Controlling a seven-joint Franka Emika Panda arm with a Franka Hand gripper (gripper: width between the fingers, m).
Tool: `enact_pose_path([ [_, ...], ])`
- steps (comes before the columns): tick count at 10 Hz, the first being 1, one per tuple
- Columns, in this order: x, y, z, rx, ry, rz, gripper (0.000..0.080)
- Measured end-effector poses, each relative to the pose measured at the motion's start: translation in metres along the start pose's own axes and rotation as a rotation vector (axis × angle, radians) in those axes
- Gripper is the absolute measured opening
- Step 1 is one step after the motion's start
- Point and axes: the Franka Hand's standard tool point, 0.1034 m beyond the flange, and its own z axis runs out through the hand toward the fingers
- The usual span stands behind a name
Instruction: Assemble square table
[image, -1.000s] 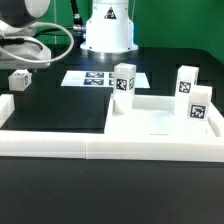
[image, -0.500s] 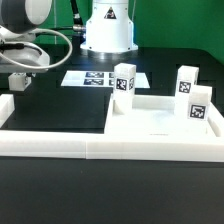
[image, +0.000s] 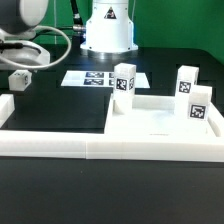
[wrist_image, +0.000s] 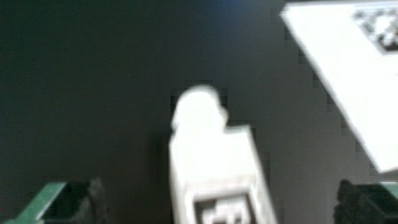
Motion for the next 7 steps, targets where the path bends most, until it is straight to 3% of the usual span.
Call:
enact_pose_path([
  [1, 0.0096, 0.0027, 0.0008, -0.003, -0.021, 0.01, 0.0649],
  [2, 0.0108, 0.0008, 0.0066, -0.002, -0.039, 0.016, 0.0649],
  [6, 0.0103, 0.0023, 0.0061, -0.002, -0.037, 0.018, 0.0649],
  [7, 0.0103, 0.0024, 0.0061, -0.002, -0.037, 0.018, 0.0524],
])
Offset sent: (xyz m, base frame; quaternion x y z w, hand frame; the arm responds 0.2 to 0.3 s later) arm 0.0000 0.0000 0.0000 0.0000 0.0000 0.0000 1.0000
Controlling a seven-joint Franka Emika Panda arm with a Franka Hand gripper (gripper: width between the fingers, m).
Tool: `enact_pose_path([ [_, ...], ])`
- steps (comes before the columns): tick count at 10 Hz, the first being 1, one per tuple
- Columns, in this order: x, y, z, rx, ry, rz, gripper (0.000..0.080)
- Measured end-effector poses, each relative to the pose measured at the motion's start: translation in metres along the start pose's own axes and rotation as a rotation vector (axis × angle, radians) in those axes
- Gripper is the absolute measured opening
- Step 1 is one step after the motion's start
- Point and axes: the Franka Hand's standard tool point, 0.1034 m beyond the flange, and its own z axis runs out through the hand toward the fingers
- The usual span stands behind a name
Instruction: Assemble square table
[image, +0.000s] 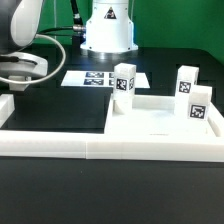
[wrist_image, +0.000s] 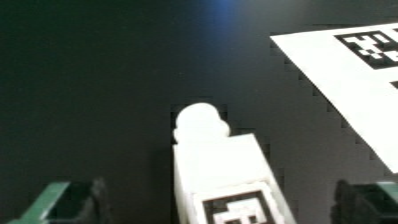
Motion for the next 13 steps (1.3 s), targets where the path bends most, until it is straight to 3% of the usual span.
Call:
enact_pose_path([
  [1, 0.004, 0.003, -0.005, -0.034, 0.025, -0.014, 0.0349],
  [2, 0.011, 0.002, -0.017, -0.088, 0.081, -0.038, 0.0288],
  [13, 0.009, 0.004, -0.015, -0.079, 0.072, -0.026, 0.029],
])
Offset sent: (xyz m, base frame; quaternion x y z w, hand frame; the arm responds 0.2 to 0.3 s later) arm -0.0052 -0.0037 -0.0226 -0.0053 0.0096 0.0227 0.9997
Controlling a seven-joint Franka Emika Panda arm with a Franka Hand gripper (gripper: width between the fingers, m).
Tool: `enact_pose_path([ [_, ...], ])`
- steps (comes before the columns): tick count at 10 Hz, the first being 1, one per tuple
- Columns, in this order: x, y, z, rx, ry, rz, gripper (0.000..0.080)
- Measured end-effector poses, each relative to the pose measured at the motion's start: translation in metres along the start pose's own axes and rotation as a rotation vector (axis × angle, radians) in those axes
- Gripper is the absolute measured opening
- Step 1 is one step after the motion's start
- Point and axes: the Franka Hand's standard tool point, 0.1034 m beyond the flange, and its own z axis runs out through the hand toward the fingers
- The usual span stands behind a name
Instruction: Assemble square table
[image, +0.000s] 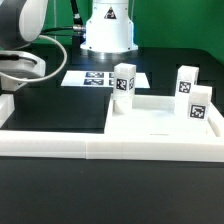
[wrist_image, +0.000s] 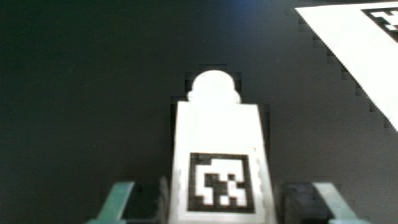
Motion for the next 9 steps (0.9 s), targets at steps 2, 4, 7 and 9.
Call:
enact_pose_path([
  [2, 0.0, 0.0, 0.0, 0.0, 0.0, 0.0, 0.029],
  [4, 0.0, 0.0, 0.0, 0.0, 0.0, 0.0, 0.029],
  [7, 0.0, 0.0, 0.0, 0.0, 0.0, 0.0, 0.029],
  [9, -0.012, -0.022, -0.025, -0.001, -0.017, 0.003, 0.029],
])
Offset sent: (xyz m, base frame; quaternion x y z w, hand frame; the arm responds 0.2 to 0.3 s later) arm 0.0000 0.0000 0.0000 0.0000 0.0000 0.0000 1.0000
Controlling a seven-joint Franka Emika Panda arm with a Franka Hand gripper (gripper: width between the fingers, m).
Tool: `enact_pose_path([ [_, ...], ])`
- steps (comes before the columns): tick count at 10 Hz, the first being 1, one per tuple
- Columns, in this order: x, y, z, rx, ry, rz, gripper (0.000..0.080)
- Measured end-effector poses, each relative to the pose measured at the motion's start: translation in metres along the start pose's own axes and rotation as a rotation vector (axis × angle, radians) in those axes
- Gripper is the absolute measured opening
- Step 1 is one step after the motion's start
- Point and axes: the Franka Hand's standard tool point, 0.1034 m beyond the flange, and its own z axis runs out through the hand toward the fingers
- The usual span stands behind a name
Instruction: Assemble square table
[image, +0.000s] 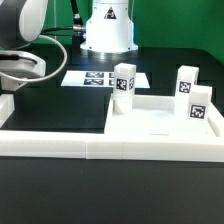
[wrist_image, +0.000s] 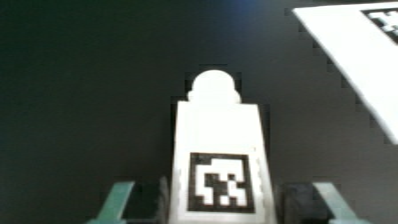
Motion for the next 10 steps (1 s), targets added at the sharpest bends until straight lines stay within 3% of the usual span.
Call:
enact_pose_path([
  [1, -0.007, -0.014, -0.02, -0.013, 0.022, -0.016, 0.029],
  [4, -0.04, -0.051, -0.068, -0.018, 0.055, 0.034, 0.029],
  [6, -0.03, -0.049, -0.079, -0.043, 0.201, 0.025, 0.029],
  [8, -0.03, -0.05, -0.083, -0.051, 0.317, 0.013, 0.029],
  [9, -0.028, -0.056, -0.091, -0.064, 0.408, 0.006, 0.029],
  [10, -0.033, -0.09, -0.107, -0.033, 0.471, 0.099, 0.029],
])
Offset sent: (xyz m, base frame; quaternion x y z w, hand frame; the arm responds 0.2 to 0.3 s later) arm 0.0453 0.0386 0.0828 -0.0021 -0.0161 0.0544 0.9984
